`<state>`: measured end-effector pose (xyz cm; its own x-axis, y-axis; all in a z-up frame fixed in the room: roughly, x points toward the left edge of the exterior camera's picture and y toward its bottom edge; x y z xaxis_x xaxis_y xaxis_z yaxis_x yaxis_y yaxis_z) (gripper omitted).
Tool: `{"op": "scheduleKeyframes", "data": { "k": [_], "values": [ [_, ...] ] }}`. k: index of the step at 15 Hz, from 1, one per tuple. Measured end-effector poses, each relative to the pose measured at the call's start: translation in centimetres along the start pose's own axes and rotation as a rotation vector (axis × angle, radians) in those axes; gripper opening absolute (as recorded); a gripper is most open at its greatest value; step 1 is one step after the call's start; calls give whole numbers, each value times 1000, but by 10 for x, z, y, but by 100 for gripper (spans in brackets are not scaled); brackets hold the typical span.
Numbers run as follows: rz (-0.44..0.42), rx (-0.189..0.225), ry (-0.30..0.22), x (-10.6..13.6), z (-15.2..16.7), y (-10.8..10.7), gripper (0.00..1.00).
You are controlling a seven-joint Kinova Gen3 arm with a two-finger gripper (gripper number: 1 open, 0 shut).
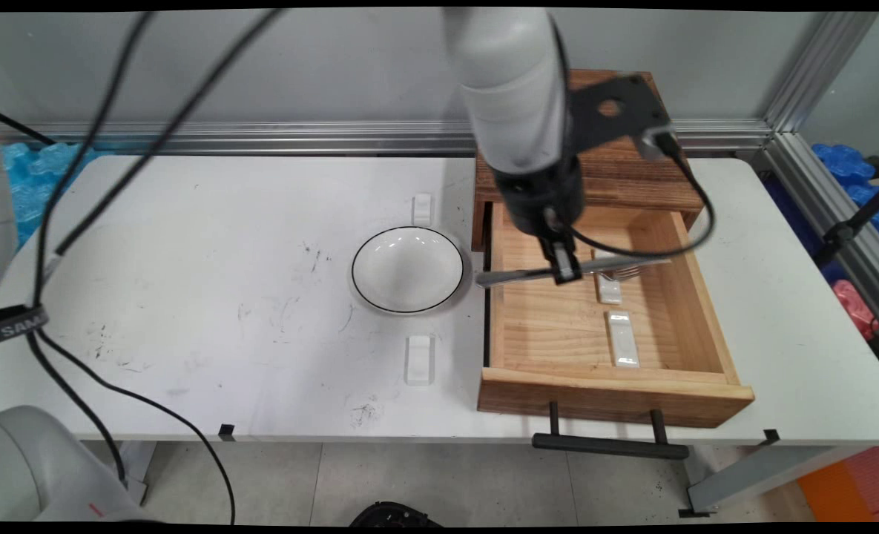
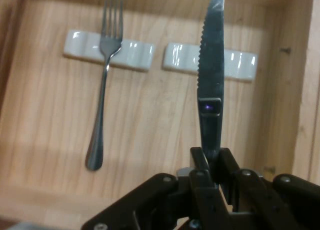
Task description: Place the picked object into the drawer
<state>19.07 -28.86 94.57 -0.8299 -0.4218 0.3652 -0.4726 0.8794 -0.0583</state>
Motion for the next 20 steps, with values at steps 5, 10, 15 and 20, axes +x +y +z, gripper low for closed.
{"op": "scheduleKeyframes", "data": {
  "k": [5,10,15,20],
  "values": [
    [18,-10,-31,33,52,4,0],
    [50,-24,-69,48,95,5,0],
    [76,-28,-102,47,118,2,0],
    [106,-37,-124,46,137,1,0]
  ]
}}
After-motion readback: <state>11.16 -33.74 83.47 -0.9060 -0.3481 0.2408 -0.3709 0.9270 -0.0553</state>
